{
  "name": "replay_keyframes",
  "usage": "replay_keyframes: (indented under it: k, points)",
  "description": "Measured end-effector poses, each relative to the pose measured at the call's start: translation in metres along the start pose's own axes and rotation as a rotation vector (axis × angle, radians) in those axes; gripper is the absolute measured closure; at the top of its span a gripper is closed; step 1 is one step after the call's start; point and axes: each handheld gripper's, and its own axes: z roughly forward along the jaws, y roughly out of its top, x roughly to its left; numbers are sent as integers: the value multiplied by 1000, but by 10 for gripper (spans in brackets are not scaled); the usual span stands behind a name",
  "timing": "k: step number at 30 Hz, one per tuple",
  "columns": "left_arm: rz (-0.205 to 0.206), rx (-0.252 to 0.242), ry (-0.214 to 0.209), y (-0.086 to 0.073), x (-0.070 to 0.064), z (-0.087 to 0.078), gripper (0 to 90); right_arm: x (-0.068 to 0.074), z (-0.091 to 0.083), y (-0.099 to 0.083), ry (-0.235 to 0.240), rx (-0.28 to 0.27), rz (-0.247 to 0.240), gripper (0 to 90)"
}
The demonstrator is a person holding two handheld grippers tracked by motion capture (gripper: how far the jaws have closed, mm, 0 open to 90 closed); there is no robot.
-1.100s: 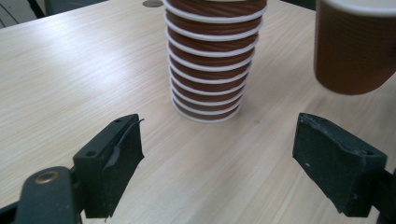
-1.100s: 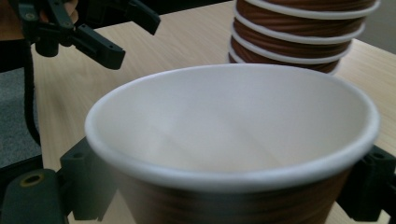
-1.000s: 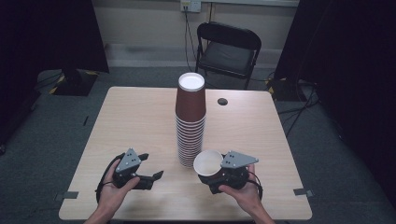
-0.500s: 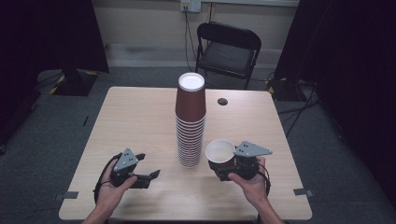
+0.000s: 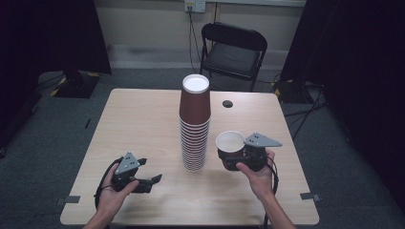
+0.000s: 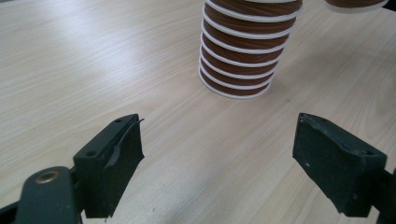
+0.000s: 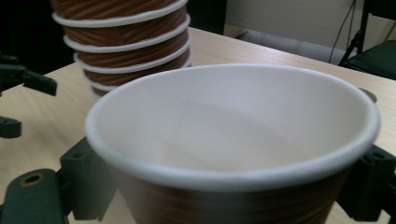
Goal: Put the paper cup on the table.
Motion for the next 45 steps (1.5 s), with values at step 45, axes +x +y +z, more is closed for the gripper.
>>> replay_keyframes:
  k: [45]
  points:
    - [-37, 31, 6, -2, 1, 7, 163, -69, 99, 0, -177, 25, 173, 100]
